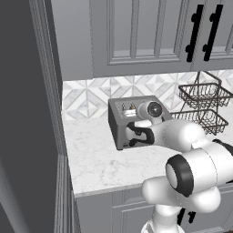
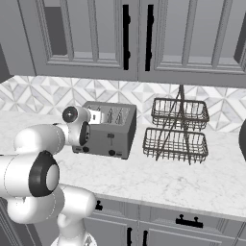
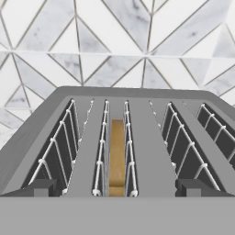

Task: Start the toaster. Once the lever pops up, take the bread to the plate on the dining counter.

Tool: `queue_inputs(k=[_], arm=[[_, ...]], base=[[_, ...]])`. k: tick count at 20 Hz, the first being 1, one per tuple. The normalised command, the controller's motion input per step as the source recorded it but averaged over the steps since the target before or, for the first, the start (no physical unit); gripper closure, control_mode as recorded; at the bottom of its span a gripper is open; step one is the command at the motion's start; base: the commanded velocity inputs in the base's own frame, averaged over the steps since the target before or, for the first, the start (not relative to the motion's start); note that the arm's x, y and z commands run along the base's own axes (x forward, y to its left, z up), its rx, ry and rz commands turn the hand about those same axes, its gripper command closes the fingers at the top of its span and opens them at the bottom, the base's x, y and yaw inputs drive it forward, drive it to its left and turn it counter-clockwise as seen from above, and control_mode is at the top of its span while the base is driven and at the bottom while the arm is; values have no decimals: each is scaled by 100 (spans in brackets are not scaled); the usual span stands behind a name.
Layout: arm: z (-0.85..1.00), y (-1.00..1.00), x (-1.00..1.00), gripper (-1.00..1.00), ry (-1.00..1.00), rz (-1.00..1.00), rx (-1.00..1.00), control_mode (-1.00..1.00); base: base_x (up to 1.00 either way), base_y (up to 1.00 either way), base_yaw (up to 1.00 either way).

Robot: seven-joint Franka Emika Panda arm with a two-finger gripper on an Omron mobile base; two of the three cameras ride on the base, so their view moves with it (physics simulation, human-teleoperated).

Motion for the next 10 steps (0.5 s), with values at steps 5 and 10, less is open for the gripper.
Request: queue_inputs(k=[5,10], arm=[[0,0,0,-100,0,0,0,-100],[0,0,0,-100,0,0,0,-100]], base=[[0,0,0],[0,0,0]])
